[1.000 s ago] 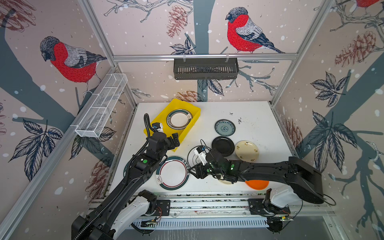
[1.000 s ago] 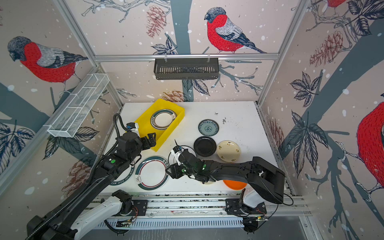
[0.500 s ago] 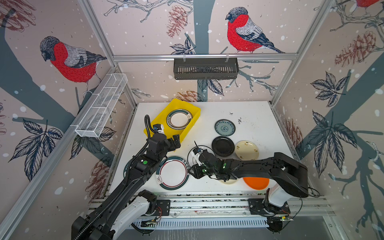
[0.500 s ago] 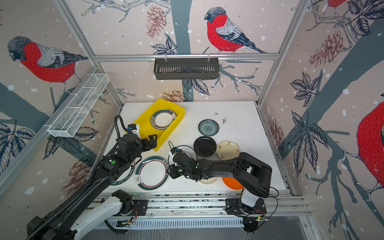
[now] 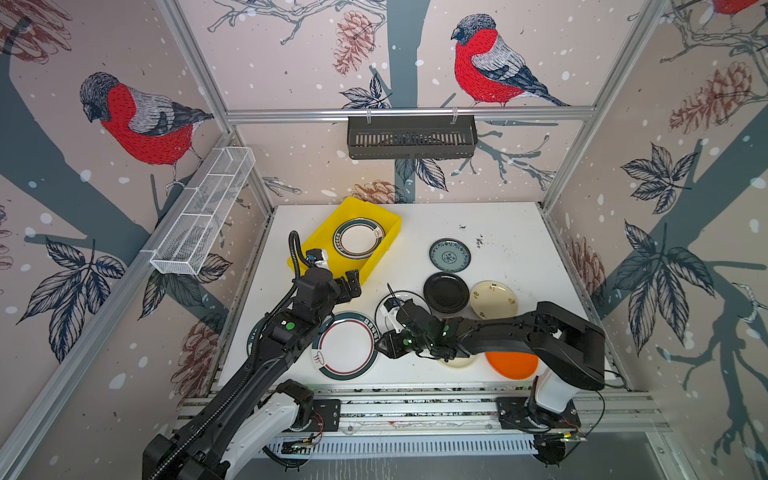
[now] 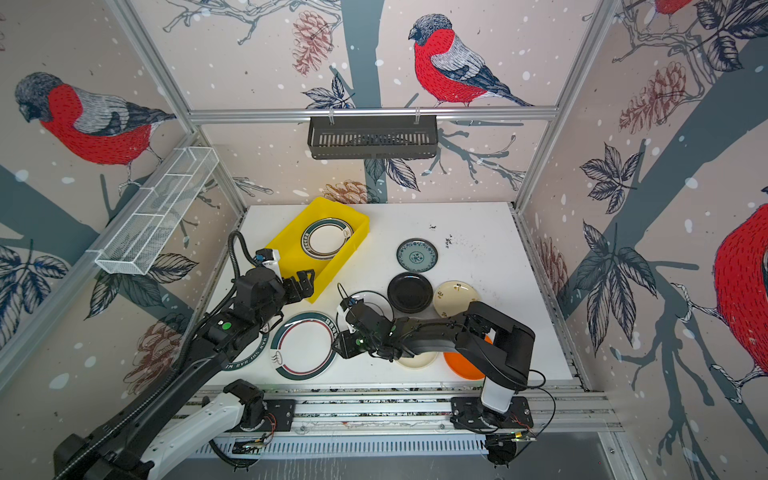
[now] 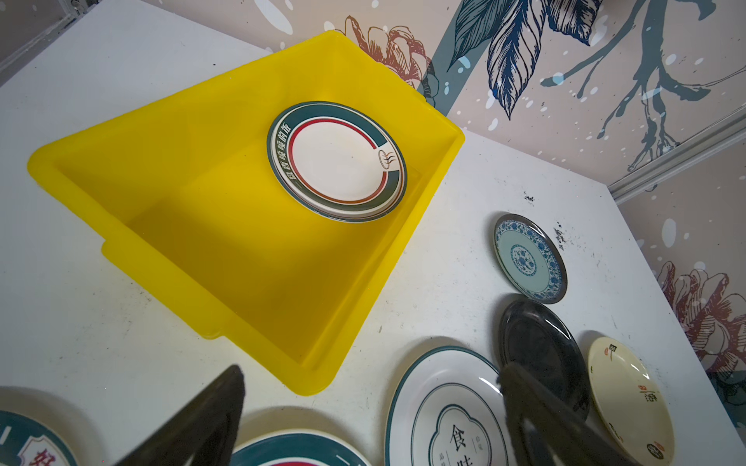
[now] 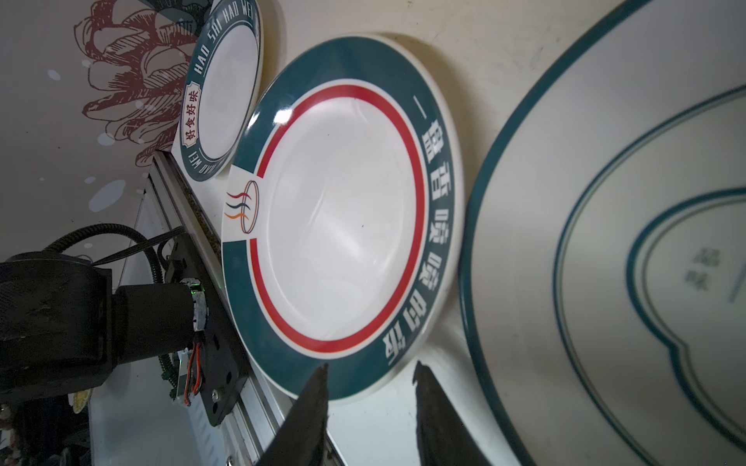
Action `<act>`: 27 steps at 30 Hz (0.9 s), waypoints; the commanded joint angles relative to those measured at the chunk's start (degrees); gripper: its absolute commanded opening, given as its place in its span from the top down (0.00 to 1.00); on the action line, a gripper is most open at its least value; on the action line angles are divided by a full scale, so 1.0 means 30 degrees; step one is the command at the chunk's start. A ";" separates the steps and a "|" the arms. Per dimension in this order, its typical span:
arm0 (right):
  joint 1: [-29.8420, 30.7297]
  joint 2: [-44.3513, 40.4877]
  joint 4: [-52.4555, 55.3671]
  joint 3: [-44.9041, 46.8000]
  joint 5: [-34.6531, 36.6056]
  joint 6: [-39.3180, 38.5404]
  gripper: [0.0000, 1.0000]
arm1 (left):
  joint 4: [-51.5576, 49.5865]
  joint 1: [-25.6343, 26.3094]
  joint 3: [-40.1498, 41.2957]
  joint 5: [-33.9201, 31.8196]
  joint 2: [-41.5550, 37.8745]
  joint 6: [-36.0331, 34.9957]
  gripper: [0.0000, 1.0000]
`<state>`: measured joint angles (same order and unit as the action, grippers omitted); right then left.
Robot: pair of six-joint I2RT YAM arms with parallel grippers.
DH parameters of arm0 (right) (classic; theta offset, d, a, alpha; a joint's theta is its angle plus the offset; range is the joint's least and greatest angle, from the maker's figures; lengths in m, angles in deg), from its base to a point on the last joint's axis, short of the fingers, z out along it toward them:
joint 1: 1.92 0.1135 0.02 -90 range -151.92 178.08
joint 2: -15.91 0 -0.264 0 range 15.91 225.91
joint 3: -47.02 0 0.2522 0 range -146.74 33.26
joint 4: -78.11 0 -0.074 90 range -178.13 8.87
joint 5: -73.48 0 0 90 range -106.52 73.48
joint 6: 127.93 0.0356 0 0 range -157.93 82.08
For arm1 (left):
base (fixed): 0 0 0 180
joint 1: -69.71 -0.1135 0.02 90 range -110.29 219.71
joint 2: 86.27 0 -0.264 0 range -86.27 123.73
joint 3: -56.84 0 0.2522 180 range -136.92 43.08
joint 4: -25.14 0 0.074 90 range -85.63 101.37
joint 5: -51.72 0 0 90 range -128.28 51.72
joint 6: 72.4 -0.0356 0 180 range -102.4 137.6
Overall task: Place the plates into the plastic bin on the countertop
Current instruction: Pick up the plate from the bottom-left of the table.
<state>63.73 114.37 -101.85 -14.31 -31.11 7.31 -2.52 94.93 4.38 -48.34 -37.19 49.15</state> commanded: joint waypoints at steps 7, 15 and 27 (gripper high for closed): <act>-0.0257 0.0785 -0.0929 -0.0005 -0.1290 0.0646 0.61 | 0.0678 -0.0015 0.0126 0.0056 -0.0159 0.0067 0.02; -0.0843 0.0999 -0.1327 0.0223 -0.1672 0.0918 0.60 | 0.0201 0.0004 0.0148 -0.0222 -0.0586 -0.0121 0.02; -0.1285 0.2167 -0.1255 -0.0794 -0.2775 0.0303 0.67 | -0.0147 -0.0001 0.0038 0.0024 -0.0554 -0.0212 0.02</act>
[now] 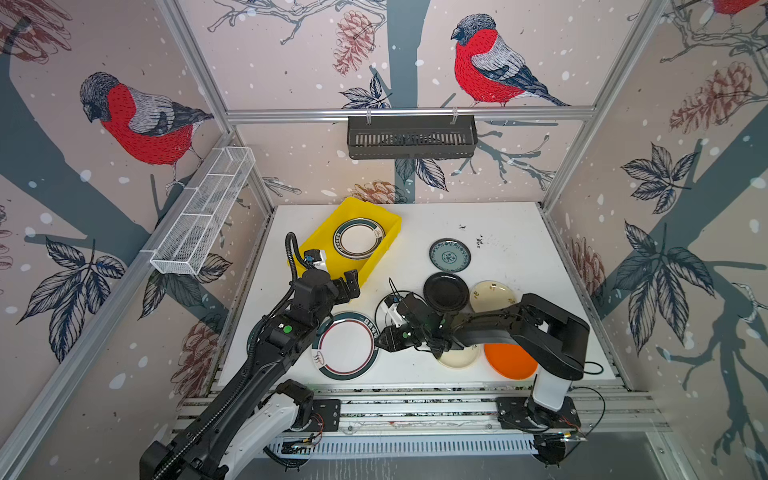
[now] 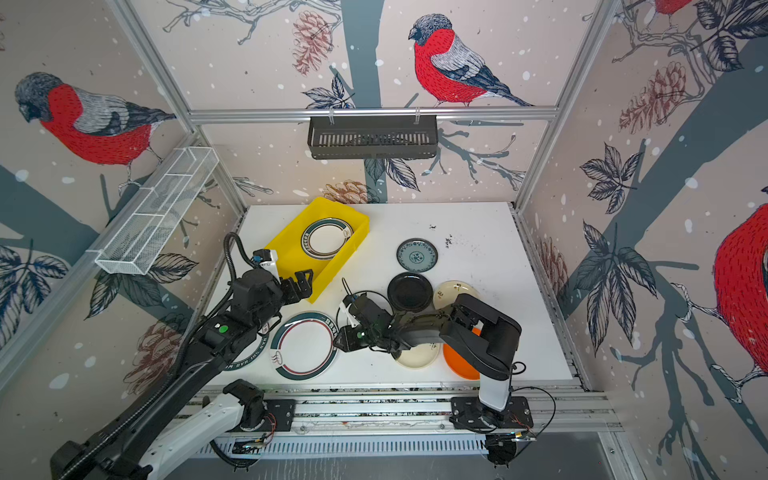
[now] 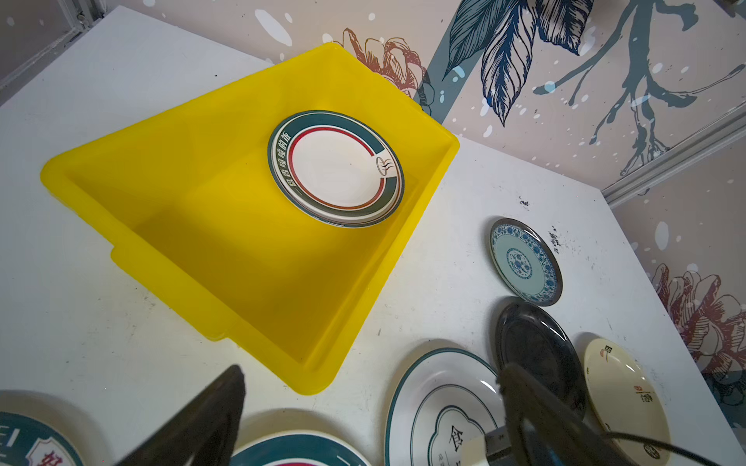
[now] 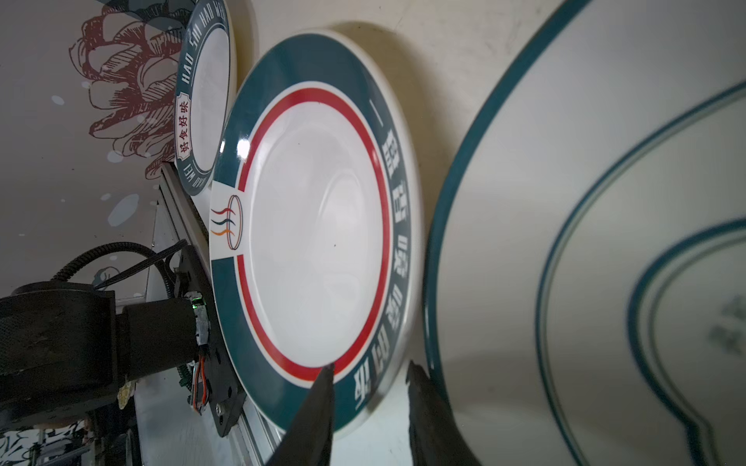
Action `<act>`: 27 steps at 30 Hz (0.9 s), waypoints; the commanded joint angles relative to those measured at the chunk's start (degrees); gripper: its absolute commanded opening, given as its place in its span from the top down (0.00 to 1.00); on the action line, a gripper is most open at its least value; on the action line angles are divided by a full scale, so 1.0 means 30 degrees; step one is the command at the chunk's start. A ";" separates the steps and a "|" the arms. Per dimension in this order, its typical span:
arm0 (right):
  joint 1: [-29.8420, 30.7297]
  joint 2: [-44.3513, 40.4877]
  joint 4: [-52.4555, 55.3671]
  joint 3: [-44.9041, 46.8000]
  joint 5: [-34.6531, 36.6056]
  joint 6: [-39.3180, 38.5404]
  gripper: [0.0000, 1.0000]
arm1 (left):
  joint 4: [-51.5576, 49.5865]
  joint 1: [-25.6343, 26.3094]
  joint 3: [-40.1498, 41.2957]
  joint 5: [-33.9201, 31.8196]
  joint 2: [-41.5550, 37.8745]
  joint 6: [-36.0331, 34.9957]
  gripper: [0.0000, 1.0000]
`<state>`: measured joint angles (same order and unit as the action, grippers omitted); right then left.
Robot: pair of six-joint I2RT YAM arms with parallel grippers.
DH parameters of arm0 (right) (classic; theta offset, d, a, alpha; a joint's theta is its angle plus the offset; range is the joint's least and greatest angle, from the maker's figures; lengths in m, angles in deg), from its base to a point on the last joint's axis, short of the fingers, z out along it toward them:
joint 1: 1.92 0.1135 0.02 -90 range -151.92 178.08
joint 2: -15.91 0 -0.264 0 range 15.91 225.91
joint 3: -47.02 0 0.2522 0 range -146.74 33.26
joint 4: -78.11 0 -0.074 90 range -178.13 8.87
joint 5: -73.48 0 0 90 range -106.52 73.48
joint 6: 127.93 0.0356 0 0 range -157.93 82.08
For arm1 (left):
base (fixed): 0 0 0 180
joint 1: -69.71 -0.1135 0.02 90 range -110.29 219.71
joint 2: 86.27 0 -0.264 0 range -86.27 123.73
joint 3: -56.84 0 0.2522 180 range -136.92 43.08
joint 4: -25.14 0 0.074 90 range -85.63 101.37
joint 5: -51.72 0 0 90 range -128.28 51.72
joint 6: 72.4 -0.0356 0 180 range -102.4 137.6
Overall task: Place the plates into the plastic bin on the countertop
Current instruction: Pick up the plate from the bottom-left of the table.
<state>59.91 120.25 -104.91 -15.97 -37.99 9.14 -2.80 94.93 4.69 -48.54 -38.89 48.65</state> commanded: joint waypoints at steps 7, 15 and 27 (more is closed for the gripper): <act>0.0091 0.0964 0.0494 -0.1209 -0.0757 -0.0687 0.68 | -0.0229 0.0000 -0.0336 0.0261 0.0178 -0.0245 0.02; -0.0284 0.1253 0.0563 -0.0979 -0.0789 -0.0401 0.69 | -0.0596 -0.0010 -0.0870 -0.0018 0.0033 -0.0595 0.02; -0.0129 0.1842 0.1456 -0.1741 -0.0055 -0.0949 0.72 | -0.0722 -0.0019 -0.0733 0.0171 0.0102 -0.0513 0.02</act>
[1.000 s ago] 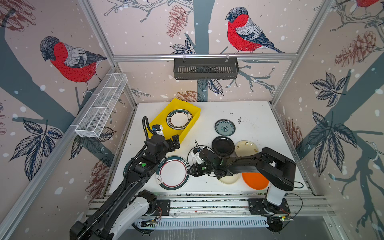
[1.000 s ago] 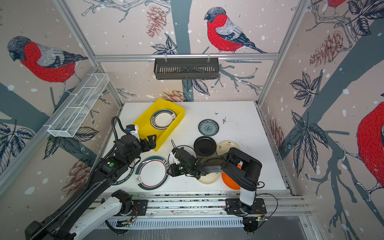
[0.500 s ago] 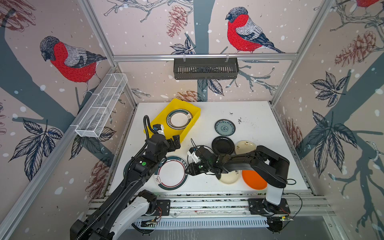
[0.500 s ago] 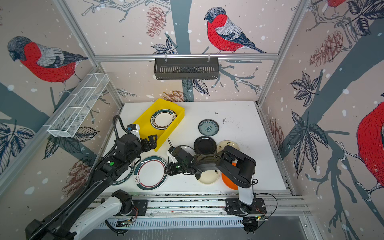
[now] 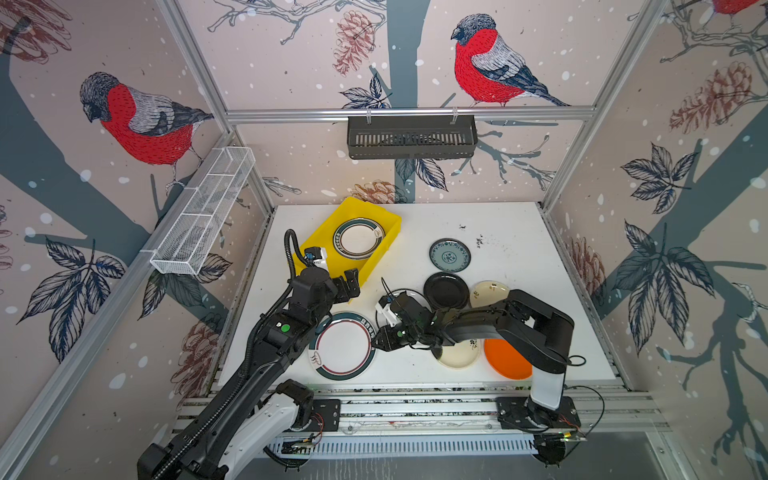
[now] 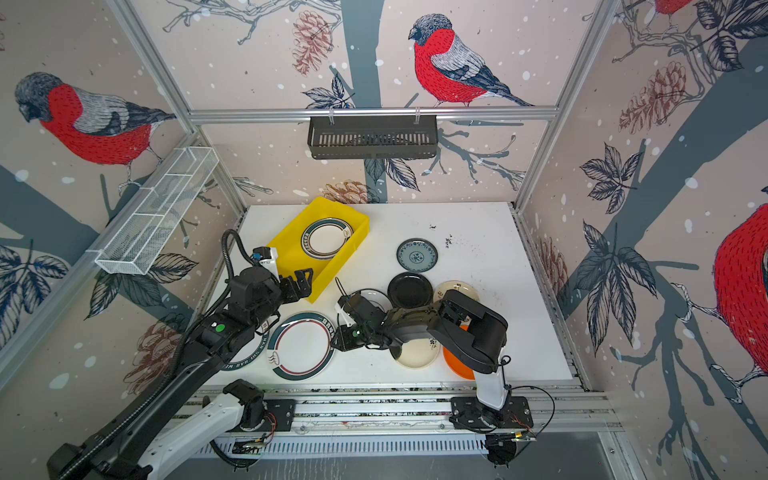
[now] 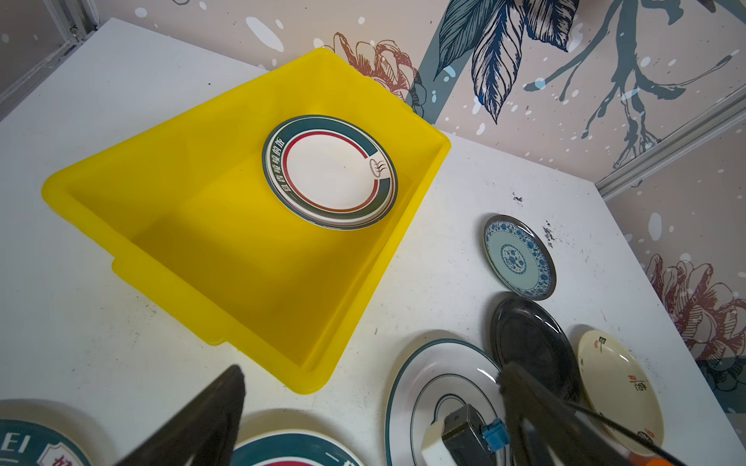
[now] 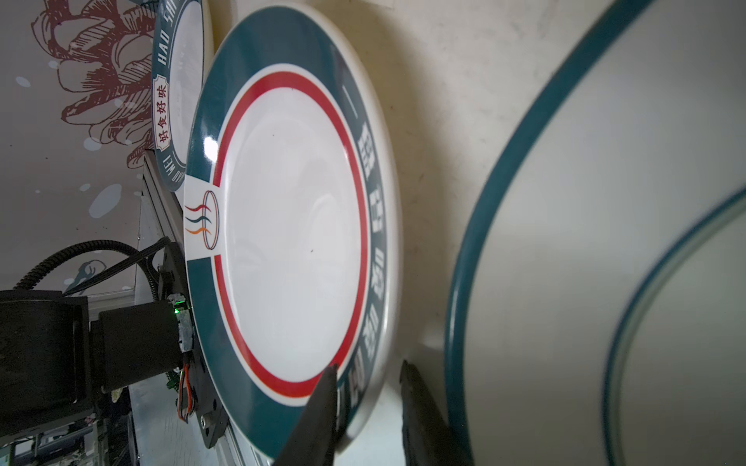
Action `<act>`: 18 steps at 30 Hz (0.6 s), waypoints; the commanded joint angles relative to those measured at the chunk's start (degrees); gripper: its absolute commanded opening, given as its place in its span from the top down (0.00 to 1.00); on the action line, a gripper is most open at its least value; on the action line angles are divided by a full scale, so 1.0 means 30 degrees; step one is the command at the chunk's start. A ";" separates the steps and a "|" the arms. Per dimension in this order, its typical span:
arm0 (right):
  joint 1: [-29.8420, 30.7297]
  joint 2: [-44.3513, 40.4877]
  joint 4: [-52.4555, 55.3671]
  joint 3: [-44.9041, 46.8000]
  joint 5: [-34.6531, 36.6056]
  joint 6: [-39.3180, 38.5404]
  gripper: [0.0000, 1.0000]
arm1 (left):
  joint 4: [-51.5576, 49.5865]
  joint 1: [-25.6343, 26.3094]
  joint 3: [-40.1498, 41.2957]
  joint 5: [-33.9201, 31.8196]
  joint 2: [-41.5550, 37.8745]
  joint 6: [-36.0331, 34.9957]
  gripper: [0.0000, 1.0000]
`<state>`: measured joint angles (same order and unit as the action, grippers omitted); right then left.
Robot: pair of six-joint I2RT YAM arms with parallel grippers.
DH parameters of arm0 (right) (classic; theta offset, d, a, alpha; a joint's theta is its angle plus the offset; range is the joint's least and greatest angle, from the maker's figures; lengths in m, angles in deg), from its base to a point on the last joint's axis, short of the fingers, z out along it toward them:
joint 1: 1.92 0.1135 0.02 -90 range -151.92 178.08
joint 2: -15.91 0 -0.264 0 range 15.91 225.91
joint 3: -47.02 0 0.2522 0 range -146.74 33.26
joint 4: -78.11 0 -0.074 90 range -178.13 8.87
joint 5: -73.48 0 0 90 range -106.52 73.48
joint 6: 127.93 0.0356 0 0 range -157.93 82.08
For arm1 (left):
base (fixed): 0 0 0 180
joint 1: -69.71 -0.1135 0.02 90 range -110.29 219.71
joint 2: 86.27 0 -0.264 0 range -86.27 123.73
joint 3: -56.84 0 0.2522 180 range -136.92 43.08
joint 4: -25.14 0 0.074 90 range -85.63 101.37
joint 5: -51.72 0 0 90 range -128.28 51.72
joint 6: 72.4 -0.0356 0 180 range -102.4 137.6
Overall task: Place the plates into the plastic bin on the countertop
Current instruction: Pick up the plate from the bottom-left of the table.
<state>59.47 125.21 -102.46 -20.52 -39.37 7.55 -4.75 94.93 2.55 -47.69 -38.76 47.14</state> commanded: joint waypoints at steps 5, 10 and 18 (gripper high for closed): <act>0.0077 0.0562 0.1047 -0.0689 0.0497 -0.0612 0.76 | -0.0023 -0.0014 0.0064 -0.0031 0.0091 -0.0003 0.02; 0.0083 0.0572 0.1172 -0.0769 0.0595 -0.0685 0.85 | 0.0038 -0.0021 0.0210 0.0005 0.0073 0.0026 0.02; 0.0076 0.0189 0.1780 -0.0882 0.1258 -0.0802 0.95 | 0.0188 0.0000 0.0357 0.0287 0.0131 -0.0035 0.02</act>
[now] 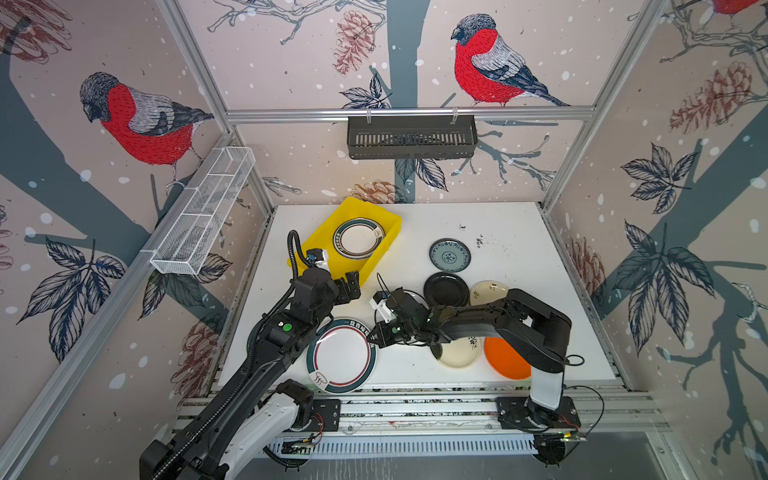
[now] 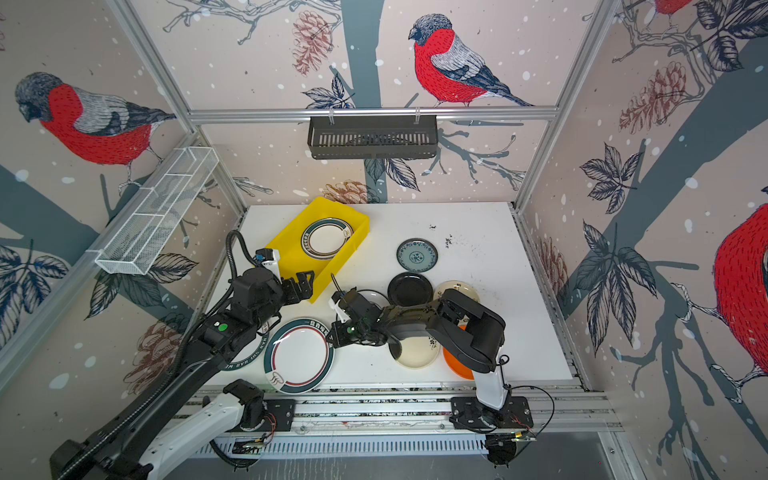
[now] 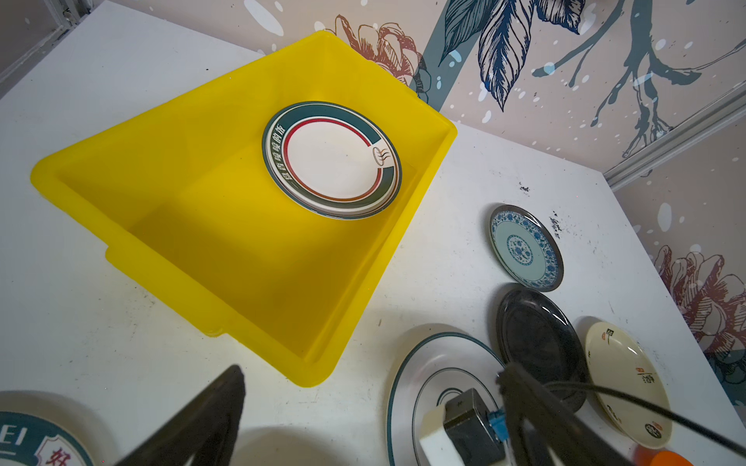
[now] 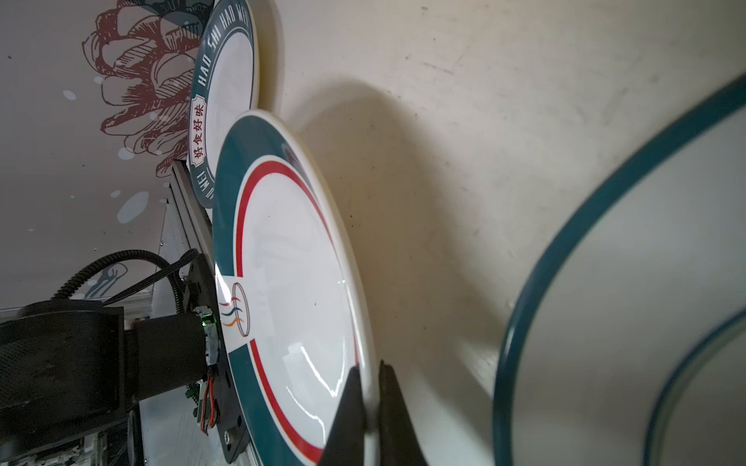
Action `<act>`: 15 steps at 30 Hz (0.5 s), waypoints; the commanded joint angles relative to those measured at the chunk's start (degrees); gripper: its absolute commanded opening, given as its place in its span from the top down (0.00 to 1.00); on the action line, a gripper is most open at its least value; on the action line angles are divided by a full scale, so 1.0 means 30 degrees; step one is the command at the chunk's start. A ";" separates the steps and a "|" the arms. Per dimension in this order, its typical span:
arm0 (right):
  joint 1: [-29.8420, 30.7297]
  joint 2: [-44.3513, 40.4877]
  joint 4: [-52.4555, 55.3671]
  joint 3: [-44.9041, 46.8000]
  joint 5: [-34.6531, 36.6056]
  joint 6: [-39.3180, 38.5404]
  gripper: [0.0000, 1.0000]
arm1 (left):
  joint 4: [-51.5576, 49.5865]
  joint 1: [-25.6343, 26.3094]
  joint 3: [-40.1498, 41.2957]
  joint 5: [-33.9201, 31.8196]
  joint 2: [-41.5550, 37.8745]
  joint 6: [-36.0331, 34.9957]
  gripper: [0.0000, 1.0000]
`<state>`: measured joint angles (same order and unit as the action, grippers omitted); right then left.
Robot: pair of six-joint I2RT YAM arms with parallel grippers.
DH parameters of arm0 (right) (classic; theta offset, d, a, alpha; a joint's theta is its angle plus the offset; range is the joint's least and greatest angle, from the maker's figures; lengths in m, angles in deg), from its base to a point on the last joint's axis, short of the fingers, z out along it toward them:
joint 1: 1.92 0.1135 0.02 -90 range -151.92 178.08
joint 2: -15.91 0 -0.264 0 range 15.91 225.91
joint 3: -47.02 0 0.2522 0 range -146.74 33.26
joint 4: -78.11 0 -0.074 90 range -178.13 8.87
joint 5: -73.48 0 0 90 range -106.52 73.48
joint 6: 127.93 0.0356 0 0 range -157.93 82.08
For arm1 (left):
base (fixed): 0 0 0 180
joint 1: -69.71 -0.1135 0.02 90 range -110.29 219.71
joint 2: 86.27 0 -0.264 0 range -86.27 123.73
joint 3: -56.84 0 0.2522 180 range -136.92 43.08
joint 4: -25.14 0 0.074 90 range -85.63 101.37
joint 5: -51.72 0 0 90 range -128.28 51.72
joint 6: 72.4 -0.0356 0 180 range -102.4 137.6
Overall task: Place the plates into the plastic bin on the countertop
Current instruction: Pick up the plate from the bottom-left of the table.
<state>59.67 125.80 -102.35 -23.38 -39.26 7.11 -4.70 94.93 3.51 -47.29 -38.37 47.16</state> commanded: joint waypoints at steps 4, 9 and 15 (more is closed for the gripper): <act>-0.0039 -0.0168 0.1911 0.0101 0.1391 -0.0682 0.97 | 0.0213 -0.0004 0.0066 0.0058 -0.0057 -0.0073 0.02; -0.0232 -0.0668 0.1934 0.0403 0.1844 -0.0596 0.99 | 0.0143 -0.0006 0.0007 0.0061 -0.0157 -0.0105 0.02; -0.0796 -0.0857 0.1434 0.0636 0.1778 -0.0338 1.00 | 0.0134 0.0000 0.0037 0.0005 -0.0205 -0.0129 0.02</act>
<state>57.65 123.37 -100.56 -21.79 -38.06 7.13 -4.70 94.93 3.66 -47.29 -38.81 47.14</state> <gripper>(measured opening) 0.086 0.977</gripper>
